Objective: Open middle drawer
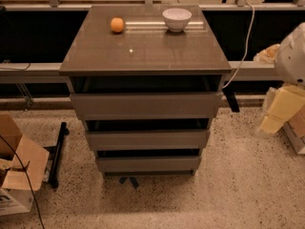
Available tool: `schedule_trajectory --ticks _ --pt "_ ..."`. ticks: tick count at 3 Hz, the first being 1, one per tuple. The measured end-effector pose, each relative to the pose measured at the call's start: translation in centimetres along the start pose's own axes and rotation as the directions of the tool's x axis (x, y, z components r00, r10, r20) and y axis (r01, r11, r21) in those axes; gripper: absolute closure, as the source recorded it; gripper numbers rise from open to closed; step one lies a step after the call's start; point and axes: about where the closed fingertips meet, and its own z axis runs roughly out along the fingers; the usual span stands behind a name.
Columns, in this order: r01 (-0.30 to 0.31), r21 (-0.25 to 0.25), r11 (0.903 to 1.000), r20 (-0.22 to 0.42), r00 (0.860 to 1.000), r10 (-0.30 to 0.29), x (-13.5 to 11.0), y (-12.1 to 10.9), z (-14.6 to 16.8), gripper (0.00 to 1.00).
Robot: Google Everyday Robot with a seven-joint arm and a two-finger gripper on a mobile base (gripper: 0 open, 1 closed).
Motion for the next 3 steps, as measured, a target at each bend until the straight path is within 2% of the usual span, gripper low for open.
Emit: schedule_trajectory --ticks 1,2,3 --pt "-0.03 -0.005 0.9995 0.115 0.993 0.03 0.8 -1.4 3.3 0.0" --pt "-0.067 -0.014 0.9977 0.223 0.973 0.068 1.8 -3.5 6.9 0.0" --pt "-0.162 -0.099 0.9817 0.311 0.932 0.186 3.9 -5.4 12.2 0.0"
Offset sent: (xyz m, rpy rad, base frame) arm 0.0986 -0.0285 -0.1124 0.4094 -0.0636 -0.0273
